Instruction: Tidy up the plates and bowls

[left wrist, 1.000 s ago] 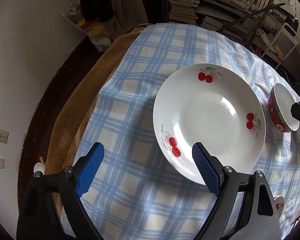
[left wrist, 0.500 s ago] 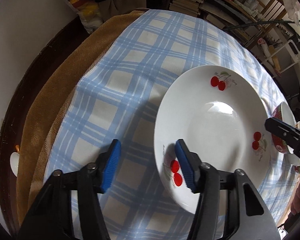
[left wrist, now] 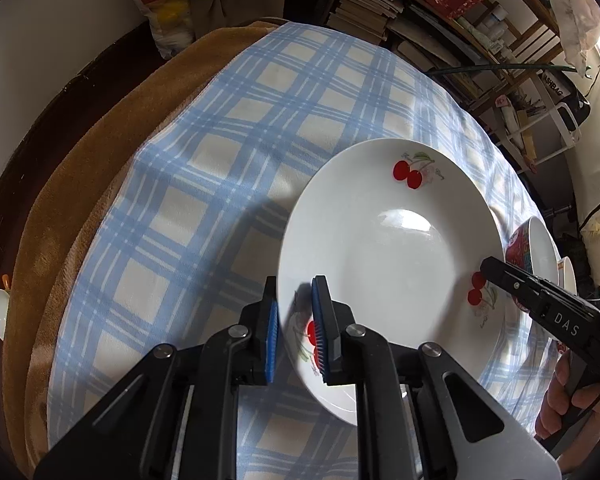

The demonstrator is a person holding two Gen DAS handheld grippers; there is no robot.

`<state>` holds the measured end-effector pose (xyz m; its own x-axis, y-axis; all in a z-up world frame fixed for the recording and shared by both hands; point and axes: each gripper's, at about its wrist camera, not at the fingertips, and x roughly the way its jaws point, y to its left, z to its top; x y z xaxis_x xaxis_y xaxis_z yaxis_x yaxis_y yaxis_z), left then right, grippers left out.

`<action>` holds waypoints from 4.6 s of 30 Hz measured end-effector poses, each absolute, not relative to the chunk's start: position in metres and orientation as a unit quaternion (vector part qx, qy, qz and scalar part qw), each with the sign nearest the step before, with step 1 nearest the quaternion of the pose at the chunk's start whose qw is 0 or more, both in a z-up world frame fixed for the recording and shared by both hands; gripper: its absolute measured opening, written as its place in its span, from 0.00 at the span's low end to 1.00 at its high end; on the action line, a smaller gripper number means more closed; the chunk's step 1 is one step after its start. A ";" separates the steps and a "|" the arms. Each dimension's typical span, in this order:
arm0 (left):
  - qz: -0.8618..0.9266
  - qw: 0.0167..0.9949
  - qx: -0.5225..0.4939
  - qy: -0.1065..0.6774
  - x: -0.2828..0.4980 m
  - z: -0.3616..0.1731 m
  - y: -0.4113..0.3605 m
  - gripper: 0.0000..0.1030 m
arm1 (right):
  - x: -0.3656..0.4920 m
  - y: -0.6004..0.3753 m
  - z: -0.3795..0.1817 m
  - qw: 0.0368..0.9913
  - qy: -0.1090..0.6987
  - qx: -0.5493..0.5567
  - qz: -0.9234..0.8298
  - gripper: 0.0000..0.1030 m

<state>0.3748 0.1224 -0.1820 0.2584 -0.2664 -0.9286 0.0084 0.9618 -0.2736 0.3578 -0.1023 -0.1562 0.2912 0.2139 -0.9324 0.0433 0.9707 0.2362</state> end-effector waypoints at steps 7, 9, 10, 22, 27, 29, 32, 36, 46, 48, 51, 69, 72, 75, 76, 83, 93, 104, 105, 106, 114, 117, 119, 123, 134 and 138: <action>-0.094 0.783 -0.100 0.607 0.361 -0.175 0.120 0.16 | 0.340 -0.101 -0.145 0.805 0.584 0.088 0.056 0.12; -0.096 0.780 -0.109 0.608 0.356 -0.173 0.122 0.16 | 0.334 -0.103 -0.139 0.808 0.578 0.092 0.057 0.12; -0.096 0.781 -0.109 0.607 0.353 -0.172 0.121 0.17 | 0.331 -0.104 -0.136 0.810 0.576 0.095 0.058 0.12; -0.113 0.799 -0.055 0.588 0.309 -0.133 0.094 0.17 | 0.284 -0.124 -0.110 0.817 0.563 0.117 0.048 0.12; -0.122 0.802 -0.050 0.583 0.281 -0.121 0.084 0.16 | 0.254 -0.135 -0.100 0.821 0.557 0.119 0.046 0.12; -0.124 0.804 -0.047 0.580 0.270 -0.117 0.079 0.16 | 0.241 -0.141 -0.096 0.822 0.555 0.123 0.044 0.12; -0.127 0.805 -0.046 0.577 0.254 -0.114 0.074 0.16 | 0.223 -0.145 -0.092 0.824 0.553 0.118 0.040 0.12; -0.131 0.808 -0.045 0.573 0.231 -0.109 0.069 0.17 | 0.201 -0.149 -0.086 0.827 0.549 0.117 0.037 0.12; -0.129 0.816 -0.035 0.562 0.173 -0.104 0.059 0.17 | 0.143 -0.153 -0.080 0.827 0.550 0.113 0.035 0.12; -0.131 0.818 -0.030 0.559 0.162 -0.103 0.056 0.17 | 0.133 -0.154 -0.080 0.828 0.549 0.111 0.031 0.12; -0.134 0.816 -0.027 0.562 0.151 -0.104 0.054 0.17 | 0.119 -0.160 -0.082 0.828 0.547 0.123 0.030 0.12; -0.135 0.815 0.022 0.563 0.123 -0.120 0.028 0.17 | 0.077 -0.172 -0.117 0.819 0.555 0.141 0.007 0.12; -0.140 0.809 0.022 0.571 0.121 -0.125 0.026 0.17 | 0.077 -0.175 -0.118 0.819 0.555 0.146 0.002 0.12; -0.150 0.809 0.032 0.568 0.119 -0.124 0.020 0.17 | 0.076 -0.179 -0.118 0.820 0.554 0.146 -0.006 0.13; -0.150 0.810 0.035 0.566 0.119 -0.125 0.018 0.17 | 0.076 -0.180 -0.118 0.819 0.553 0.150 -0.006 0.13; -0.153 0.798 0.033 0.581 0.122 -0.136 0.014 0.17 | 0.075 -0.181 -0.131 0.809 0.569 0.145 -0.019 0.13; -0.150 0.789 0.028 0.595 0.128 -0.146 0.015 0.17 | 0.078 -0.171 -0.136 0.807 0.580 0.109 -0.026 0.14; -0.150 0.784 0.035 0.602 0.128 -0.152 0.012 0.18 | 0.077 -0.168 -0.136 0.809 0.580 0.088 -0.034 0.14; -0.150 0.784 0.036 0.602 0.128 -0.152 0.012 0.19 | 0.076 -0.167 -0.136 0.810 0.579 0.087 -0.034 0.14; -0.150 0.783 0.035 0.602 0.128 -0.152 0.012 0.19 | 0.076 -0.167 -0.136 0.810 0.579 0.087 -0.035 0.14; -0.151 0.780 0.043 0.606 0.126 -0.155 0.009 0.20 | 0.074 -0.164 -0.134 0.809 0.581 0.073 -0.041 0.14; -0.149 0.780 0.047 0.605 0.125 -0.156 0.008 0.20 | 0.072 -0.162 -0.134 0.810 0.581 0.071 -0.046 0.15; -0.149 0.781 0.052 0.605 0.124 -0.156 0.008 0.20 | 0.072 -0.161 -0.134 0.809 0.582 0.066 -0.047 0.15; -0.150 0.782 0.061 0.602 0.123 -0.156 0.007 0.21 | 0.072 -0.160 -0.134 0.806 0.586 0.065 -0.049 0.15; -0.152 0.778 0.048 0.608 0.126 -0.158 0.008 0.20 | 0.070 -0.162 -0.134 0.803 0.588 0.081 -0.049 0.15; -0.156 0.777 0.053 0.607 0.128 -0.159 0.008 0.21 | 0.071 -0.169 -0.134 0.799 0.591 0.102 -0.045 0.15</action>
<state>0.1276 0.0079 -0.1588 0.2134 -0.1781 -0.9606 0.3072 0.9456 -0.1070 0.0708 -0.1685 -0.1340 0.2984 0.0482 -0.9532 0.1931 0.9750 0.1098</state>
